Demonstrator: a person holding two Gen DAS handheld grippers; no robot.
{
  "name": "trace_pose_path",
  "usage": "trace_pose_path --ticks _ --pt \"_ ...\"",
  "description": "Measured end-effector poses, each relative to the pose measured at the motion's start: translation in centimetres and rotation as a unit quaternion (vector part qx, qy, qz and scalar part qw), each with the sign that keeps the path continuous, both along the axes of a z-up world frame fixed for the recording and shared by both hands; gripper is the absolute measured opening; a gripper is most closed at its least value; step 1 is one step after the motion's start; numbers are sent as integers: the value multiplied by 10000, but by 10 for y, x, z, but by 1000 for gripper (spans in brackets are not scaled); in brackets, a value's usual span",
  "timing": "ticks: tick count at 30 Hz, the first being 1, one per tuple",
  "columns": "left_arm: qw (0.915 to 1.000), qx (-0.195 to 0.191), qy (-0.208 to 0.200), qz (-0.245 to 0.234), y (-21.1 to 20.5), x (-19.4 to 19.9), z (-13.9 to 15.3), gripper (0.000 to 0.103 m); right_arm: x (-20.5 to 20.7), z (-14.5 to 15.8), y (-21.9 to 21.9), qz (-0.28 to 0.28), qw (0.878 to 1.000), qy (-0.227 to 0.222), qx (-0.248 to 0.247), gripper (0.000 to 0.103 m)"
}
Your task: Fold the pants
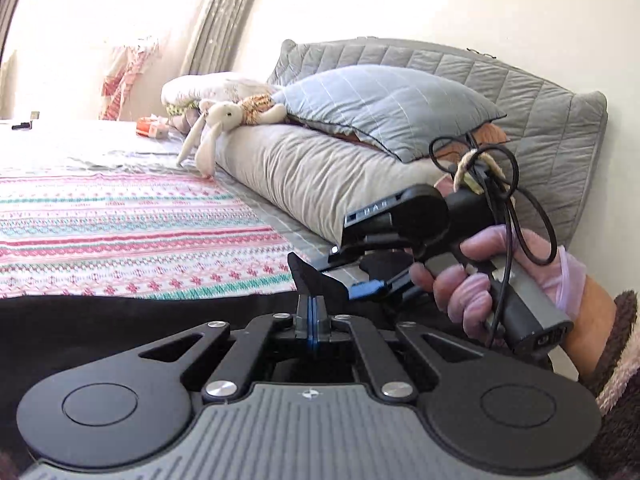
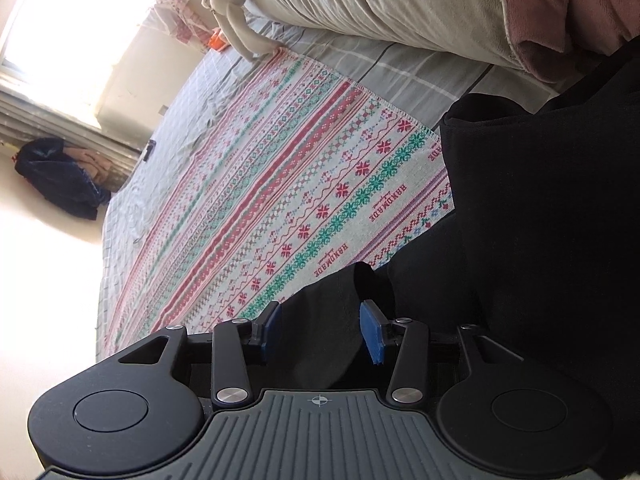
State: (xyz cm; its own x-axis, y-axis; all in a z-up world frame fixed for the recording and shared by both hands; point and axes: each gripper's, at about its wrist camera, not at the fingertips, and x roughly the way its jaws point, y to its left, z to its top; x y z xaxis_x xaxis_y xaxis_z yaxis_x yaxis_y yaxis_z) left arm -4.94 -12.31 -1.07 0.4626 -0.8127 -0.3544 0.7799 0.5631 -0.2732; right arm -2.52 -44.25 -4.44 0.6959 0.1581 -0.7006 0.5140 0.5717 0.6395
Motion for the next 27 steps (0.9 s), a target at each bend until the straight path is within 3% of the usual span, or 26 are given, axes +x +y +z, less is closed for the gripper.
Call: trace_pose_path --ticks 9,13,17,23,25,27 --pt "9992 7 -402 -42 2 -8 15 18 8 -14 6 84 9982 402 433 44" --pt "9990 -42 -431 121 5 0 15 18 -3 4 10 70 9996 118 231 44" --pt "9992 -175 -328 136 10 6 17 18 -10 9 16 147 9997 169 46 56" --pt "9995 -128 -279 -115 11 -6 16 18 10 -17 18 274 9960 231 824 56" --pt "9994 -43 -231 -236 10 -11 13 18 20 -24 18 183 9965 374 730 56" --pt "9993 38 -103 -355 8 -16 7 18 30 -23 19 76 9988 444 202 52"
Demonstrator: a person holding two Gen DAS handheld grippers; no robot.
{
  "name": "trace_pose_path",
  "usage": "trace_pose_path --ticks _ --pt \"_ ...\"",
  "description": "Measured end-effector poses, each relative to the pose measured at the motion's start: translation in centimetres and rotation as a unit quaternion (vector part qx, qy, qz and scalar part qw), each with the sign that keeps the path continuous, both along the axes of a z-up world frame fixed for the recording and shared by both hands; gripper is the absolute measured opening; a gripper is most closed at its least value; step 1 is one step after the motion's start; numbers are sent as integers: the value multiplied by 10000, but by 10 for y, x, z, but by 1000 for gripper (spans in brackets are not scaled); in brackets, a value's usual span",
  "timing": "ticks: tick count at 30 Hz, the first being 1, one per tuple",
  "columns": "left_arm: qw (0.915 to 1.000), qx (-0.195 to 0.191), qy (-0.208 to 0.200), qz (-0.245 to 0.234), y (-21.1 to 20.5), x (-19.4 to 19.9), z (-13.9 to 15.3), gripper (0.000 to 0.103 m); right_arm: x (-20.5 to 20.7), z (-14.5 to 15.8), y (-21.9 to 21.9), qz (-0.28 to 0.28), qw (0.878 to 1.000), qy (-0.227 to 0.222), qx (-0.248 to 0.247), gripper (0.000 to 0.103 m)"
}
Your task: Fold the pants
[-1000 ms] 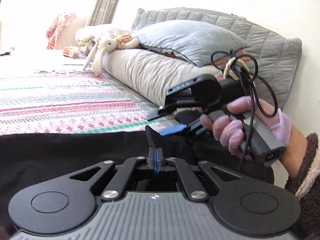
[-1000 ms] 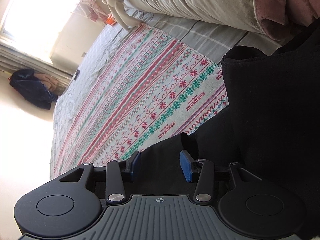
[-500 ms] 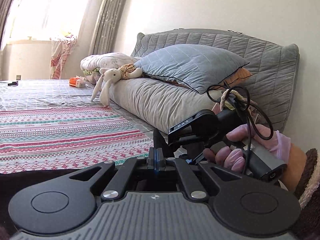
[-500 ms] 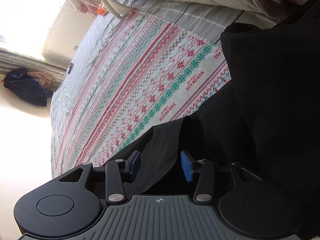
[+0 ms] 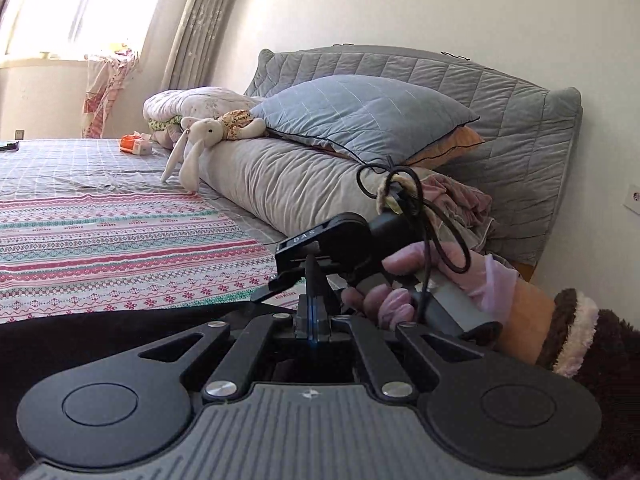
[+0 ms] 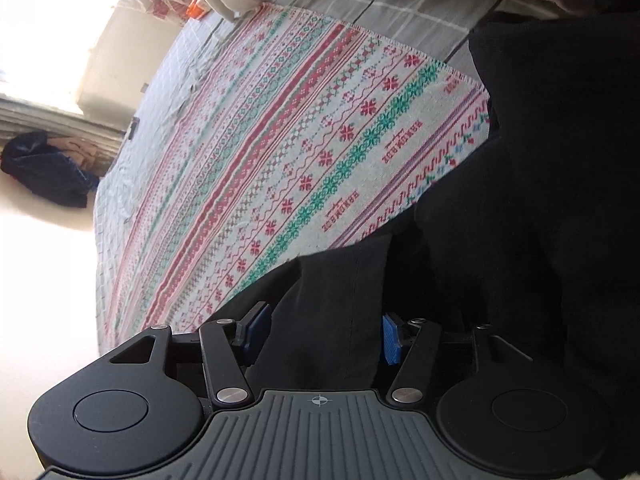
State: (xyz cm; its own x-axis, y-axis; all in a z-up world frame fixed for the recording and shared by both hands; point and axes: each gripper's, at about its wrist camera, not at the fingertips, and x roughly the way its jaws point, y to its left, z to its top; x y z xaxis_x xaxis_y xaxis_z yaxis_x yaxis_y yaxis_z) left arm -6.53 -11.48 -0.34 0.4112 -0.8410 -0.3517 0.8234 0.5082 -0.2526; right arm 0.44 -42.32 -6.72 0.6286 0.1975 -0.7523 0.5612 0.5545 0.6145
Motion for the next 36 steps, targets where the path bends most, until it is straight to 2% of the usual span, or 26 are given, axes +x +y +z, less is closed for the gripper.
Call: trace_pose_path --ticks 1,6,8,12,17,20,22,24,26,28,30,32,36 --pt "9999 65 56 -57 -1 -3 -4 18 4 2 1 30 9995 -18 -310 50" --pt "9980 382 336 -372 -13 -18 -27 18 9 13 19 466 9861 -183 -1584 3" --pt "9968 455 439 -494 -18 -24 -34 18 7 21 28 574 9753 -215 -2121 0" --pt "9942 564 493 -769 -28 -34 -38 17 2 32 41 700 9523 -115 -2968 0" --pt "9876 907 577 -1144 -43 -40 -46 18 5 25 54 925 9217 341 -3752 1" --pt "9844 1088 637 -1224 -41 -38 -49 20 5 22 63 1036 8989 649 -4207 12" --pt "9867 1011 661 -1089 -28 -31 -44 31 1 28 66 1018 8864 665 -4467 20" --pt "9895 956 683 -843 -12 -17 -38 55 -6 36 65 978 8885 479 -4457 40" --pt "9919 937 662 -548 5 -2 -32 60 -11 45 64 898 9004 268 -4248 48" --pt "9930 977 628 -208 25 19 -25 66 -13 53 66 883 9123 98 -3997 48" --pt "9931 1031 533 150 46 38 -17 78 -12 57 70 926 9239 -65 -3712 53" --pt "9916 1129 356 531 67 55 -10 82 -6 58 79 1021 9341 -172 -3416 56" --pt "9812 1504 177 1197 109 92 1 95 9 54 105 1397 9437 -264 -2985 59"
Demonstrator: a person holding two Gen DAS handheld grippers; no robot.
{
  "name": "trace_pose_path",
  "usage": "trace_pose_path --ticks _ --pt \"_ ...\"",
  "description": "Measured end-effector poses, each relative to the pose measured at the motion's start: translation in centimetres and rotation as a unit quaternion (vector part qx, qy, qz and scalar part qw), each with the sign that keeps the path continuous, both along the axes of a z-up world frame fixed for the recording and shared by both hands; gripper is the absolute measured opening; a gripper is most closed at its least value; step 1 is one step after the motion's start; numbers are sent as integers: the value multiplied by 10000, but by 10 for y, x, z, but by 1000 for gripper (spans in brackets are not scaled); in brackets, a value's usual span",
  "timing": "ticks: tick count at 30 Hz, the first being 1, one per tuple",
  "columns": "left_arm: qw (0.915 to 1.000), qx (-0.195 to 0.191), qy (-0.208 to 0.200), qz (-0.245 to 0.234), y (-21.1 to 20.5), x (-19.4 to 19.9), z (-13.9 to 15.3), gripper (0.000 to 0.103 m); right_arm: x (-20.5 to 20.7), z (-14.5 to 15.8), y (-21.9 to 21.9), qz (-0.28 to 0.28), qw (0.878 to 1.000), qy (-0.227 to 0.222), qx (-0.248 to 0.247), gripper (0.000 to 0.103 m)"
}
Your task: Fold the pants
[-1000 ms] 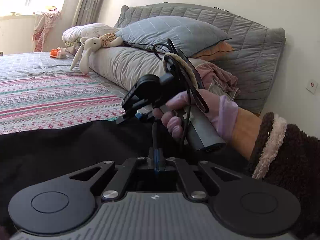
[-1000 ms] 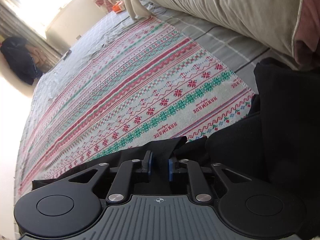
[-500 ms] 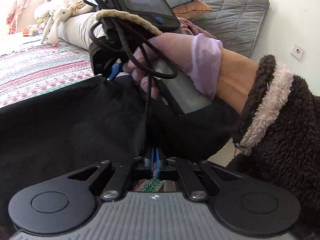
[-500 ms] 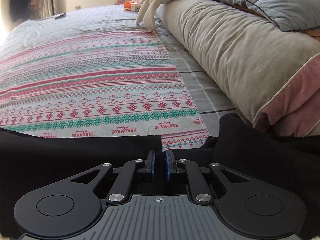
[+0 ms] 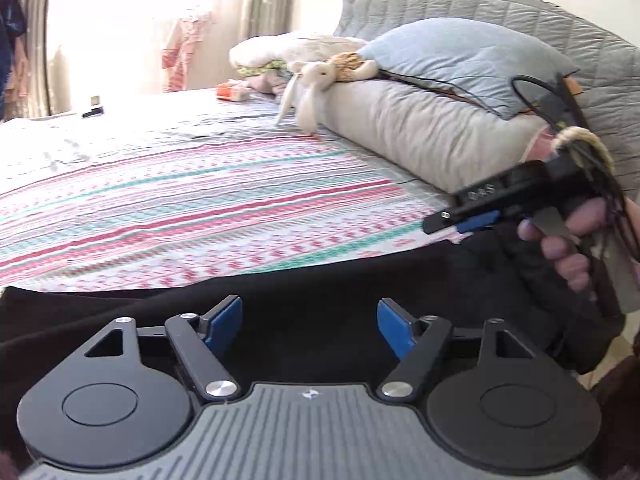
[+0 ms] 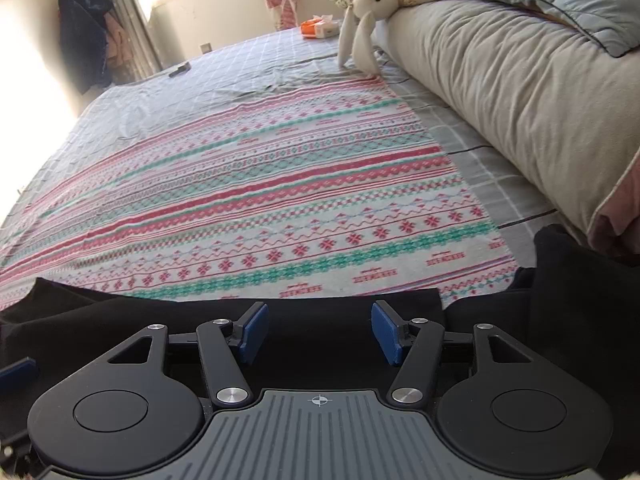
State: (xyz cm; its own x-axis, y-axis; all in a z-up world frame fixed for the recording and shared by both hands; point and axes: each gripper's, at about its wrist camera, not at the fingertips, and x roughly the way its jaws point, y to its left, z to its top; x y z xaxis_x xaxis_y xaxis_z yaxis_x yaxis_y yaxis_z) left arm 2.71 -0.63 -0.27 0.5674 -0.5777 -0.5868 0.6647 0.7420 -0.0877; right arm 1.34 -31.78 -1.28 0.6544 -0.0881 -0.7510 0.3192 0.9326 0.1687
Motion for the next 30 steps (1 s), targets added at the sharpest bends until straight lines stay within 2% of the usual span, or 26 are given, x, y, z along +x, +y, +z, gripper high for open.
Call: trace_pose_path --ticks 5,11,14,16,19,23,26,28,30 --pt "9953 563 -300 727 54 50 3 101 23 -12 45 600 9974 221 333 60" --pt "9849 734 -142 1562 108 98 2 102 37 -25 103 1467 9879 421 260 61" --pt "9793 630 73 1924 133 103 1 102 34 -33 141 2211 9744 396 122 61" --pt "9773 567 248 2026 146 101 0 102 26 -39 167 2804 9593 345 61 61" --pt "9837 573 412 1655 149 83 -1 102 8 -49 203 3607 9321 333 -56 61" --pt "9942 874 263 561 136 41 -9 101 -21 -57 231 4448 8937 330 -493 59" --pt "9944 997 180 -305 130 8 -21 97 -34 -65 239 4816 8731 387 -651 57" --pt "9913 1047 139 -790 128 -12 -33 96 -42 -69 241 4969 8641 414 -678 53" --pt "9877 1132 223 -1052 126 -23 -44 92 -47 -71 242 5051 8589 435 -724 49"
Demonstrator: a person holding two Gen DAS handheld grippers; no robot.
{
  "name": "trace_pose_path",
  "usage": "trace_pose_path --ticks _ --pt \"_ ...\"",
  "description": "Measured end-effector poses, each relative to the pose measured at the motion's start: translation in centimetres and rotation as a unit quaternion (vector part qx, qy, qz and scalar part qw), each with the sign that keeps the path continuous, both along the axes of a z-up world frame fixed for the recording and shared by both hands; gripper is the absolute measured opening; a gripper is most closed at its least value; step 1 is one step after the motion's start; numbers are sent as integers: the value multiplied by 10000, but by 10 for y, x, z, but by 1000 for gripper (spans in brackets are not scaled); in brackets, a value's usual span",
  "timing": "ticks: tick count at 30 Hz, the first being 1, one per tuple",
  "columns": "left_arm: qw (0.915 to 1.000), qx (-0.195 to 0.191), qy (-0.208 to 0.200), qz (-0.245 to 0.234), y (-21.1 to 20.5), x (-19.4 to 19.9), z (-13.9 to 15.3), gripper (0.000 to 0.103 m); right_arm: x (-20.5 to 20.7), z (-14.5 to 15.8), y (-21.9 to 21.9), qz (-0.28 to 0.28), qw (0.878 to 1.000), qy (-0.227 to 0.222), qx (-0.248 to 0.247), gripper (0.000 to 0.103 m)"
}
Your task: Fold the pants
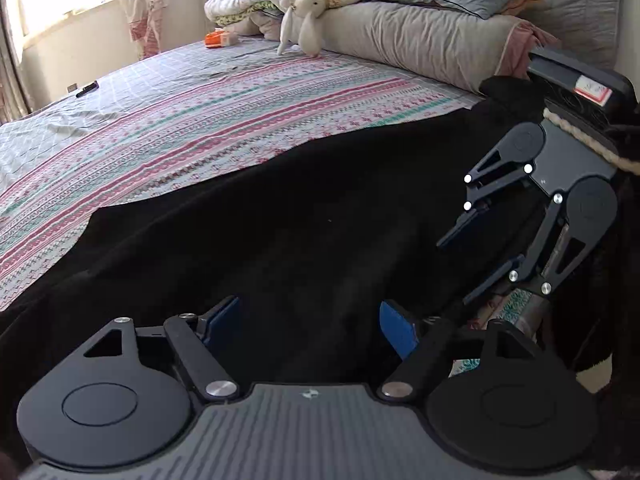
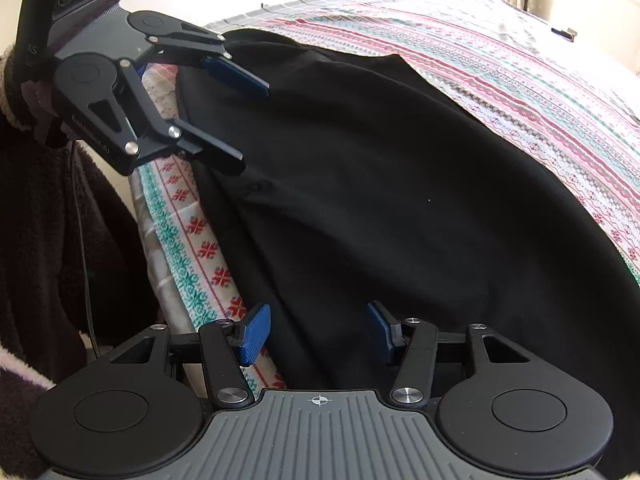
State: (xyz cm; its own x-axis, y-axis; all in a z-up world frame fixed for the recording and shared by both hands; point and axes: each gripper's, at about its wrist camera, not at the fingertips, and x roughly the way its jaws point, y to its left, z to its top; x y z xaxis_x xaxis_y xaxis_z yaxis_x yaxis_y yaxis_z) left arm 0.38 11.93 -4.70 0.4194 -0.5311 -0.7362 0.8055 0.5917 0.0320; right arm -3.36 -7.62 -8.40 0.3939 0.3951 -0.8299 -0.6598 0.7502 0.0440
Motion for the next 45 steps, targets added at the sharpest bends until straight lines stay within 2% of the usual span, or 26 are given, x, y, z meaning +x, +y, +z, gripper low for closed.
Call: trace_pose_path --ticks 4,8,11,18,22,24,25,26,27,29,30,34,38,40,41,43,45 --pt "9988 394 -115 -270 -4 -9 -18 88 -6 -5 -4 -90 9999 -2 -126 41" --pt "9972 684 -172 -265 -8 -6 -28 79 -4 -6 -11 -227 9997 -19 -100 33" --pt "9959 798 -338 -276 -11 -7 -31 70 -5 -5 -15 -292 9994 -86 -142 33" --pt "9956 641 -630 -264 -13 -10 -28 42 -7 6 -10 -243 9991 -308 176 33" --pt "9967 328 -736 3 -9 -7 -18 40 -10 5 -3 -124 9989 -453 5 33" --pt "9975 257 -653 58 -7 -4 -17 40 -11 2 -1 -128 9982 -562 -148 33" --pt "9978 280 -590 70 -7 -2 -18 40 -11 0 0 -180 9975 -649 -226 29" --pt "9978 346 -556 60 -5 -3 -21 40 -11 -1 0 -221 9968 -706 -294 11" --pt "9978 407 -518 25 -4 -3 -23 34 -10 -2 -2 -241 9968 -697 -315 4" --pt "9986 462 -232 -77 -2 -2 -26 24 -8 -1 -7 -220 9977 -598 -231 1" --pt "9989 441 -102 -114 0 -1 -26 22 -8 0 -8 -155 9980 -562 -247 0" --pt "9988 371 210 -234 7 -5 -23 19 -11 5 -11 52 9989 -374 -292 0" --pt "9971 492 440 -384 8 -6 -26 21 -13 1 -5 308 9985 -94 -453 0" --pt "9965 453 553 -444 8 -4 -23 23 -13 1 -4 448 9978 73 -477 5" --pt "9963 364 634 -448 11 -1 -20 26 -13 2 -5 479 9977 224 -416 10" --pt "9960 58 794 -415 20 8 -9 37 -13 8 -14 470 9978 434 -150 10" --pt "9952 -289 880 -316 28 17 1 58 -10 18 -22 410 9982 422 126 12"
